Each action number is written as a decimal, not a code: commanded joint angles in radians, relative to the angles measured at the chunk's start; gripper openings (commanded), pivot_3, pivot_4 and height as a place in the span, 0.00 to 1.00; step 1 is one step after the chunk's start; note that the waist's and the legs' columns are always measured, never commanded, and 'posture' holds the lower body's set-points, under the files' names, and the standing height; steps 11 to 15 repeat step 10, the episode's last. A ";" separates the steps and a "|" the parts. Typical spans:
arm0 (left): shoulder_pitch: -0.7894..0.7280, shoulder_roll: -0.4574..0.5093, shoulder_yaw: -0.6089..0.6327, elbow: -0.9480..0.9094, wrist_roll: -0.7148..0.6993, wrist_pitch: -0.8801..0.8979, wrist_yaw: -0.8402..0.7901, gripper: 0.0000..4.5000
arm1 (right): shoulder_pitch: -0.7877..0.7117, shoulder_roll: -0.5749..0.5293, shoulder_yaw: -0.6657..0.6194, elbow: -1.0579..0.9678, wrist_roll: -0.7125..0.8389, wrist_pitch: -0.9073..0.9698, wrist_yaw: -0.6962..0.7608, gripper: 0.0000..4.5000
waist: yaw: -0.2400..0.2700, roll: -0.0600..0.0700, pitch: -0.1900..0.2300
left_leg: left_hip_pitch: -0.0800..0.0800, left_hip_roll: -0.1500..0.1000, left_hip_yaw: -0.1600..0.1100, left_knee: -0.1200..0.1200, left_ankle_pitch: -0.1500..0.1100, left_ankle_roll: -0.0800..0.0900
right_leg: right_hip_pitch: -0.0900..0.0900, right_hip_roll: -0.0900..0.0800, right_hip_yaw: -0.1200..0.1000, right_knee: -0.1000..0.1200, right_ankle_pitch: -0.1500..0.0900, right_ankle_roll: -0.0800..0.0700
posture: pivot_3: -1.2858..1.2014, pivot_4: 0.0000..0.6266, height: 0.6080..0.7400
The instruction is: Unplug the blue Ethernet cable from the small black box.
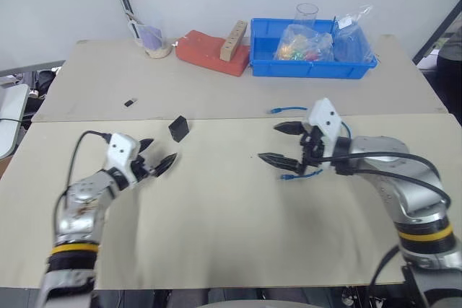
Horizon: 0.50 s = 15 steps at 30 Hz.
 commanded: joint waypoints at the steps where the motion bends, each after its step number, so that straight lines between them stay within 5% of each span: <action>1: 0.010 0.132 0.104 -0.201 -0.090 0.157 -0.038 0.99 | 0.008 -0.053 -0.059 0.010 -0.024 -0.088 0.040 1.00 | 0.003 0.000 0.000 | 0.000 0.000 0.000 0.000 0.000 0.000 | 0.000 0.000 0.000 0.000 0.000 0.000 | 0.52 0.24 1.00; 15: 0.025 0.194 0.124 -0.360 -0.124 0.262 -0.035 0.99 | 0.004 -0.038 -0.088 0.033 -0.013 -0.073 0.009 1.00 | 0.001 0.000 0.000 | 0.001 0.000 0.002 -0.002 0.000 0.000 | 0.002 0.000 0.001 -0.004 0.000 0.000 | 0.52 0.24 1.00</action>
